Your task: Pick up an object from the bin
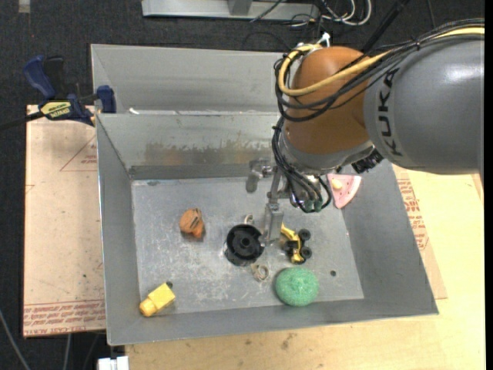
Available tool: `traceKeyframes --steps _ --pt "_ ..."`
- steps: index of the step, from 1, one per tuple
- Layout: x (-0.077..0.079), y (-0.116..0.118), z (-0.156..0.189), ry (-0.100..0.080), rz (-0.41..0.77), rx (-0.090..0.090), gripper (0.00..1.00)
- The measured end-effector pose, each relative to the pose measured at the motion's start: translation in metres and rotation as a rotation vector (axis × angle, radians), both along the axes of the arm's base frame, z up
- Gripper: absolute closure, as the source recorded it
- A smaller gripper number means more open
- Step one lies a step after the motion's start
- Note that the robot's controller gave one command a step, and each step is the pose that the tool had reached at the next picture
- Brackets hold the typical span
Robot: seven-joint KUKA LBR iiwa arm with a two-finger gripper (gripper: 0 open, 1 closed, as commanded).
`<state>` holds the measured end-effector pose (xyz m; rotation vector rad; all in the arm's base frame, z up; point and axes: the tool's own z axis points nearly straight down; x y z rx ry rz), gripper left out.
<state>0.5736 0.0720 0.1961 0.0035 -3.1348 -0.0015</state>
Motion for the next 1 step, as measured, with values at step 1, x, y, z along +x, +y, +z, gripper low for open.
traceKeyframes --steps 1 --pt "0.0015 -0.0003 0.0048 -0.008 -0.001 0.001 0.0"
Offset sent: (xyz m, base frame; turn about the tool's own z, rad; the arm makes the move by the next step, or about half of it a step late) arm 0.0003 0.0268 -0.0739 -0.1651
